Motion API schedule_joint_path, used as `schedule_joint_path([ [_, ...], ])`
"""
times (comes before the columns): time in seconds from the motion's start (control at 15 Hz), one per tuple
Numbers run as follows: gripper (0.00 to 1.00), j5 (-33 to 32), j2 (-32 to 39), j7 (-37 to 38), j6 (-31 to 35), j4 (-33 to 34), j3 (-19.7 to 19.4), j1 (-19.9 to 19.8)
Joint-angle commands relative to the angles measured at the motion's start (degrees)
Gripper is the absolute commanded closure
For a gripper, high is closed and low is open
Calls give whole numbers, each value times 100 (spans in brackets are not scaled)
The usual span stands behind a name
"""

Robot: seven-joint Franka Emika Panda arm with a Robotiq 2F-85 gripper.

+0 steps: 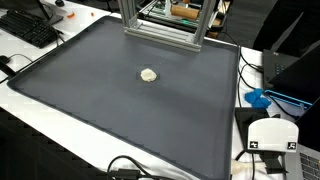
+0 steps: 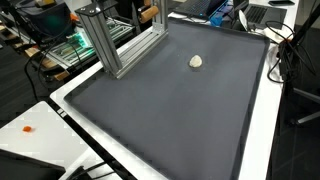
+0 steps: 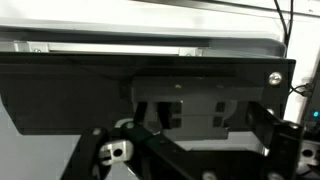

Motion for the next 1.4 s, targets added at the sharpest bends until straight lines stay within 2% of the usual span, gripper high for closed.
schedule_joint_path([
  [0.0,0,-74,-67,-16,188,-194,33,89],
  [0.2,1,-69,-67,-17,244,-232,46,121],
  [0.33,7,-75,-68,-14,280,-257,49,139],
  [0.47,32,-73,-77,-11,284,-264,48,151],
  [0.53,32,-78,-84,-5,298,-268,51,153],
  [0.8,63,-250,-148,1,284,-265,30,136],
  [1.33,65,-340,-104,7,184,-1,24,106],
])
